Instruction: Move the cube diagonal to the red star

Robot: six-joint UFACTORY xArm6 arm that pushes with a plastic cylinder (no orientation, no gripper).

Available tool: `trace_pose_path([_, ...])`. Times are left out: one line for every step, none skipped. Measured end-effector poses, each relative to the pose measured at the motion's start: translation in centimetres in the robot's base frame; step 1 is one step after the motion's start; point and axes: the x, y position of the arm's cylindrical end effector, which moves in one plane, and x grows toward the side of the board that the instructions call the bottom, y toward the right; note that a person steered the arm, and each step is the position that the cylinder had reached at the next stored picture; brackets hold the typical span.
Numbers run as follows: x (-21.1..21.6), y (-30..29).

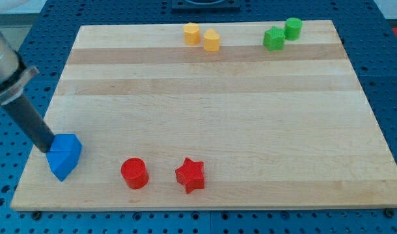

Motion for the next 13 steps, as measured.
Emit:
trace_pose_path([0.9,-0.7])
trace_pose_path([3.1,-0.5])
trace_pose_path([4.3,0.2])
trace_pose_path([4.2,0.4])
trace_pose_path([1.5,-2.7])
trace_pose_path([2.0,3.5])
trace_pose_path([2.2,8.4])
trace_pose_path([0.3,9.4])
trace_pose_path([-0.2,10.4])
trace_pose_path([-2.7,6.2])
trace_pose_path([-3.5,10.0])
trace_pose_path([-4.1,13.8])
trace_pose_path([-4.2,16.7])
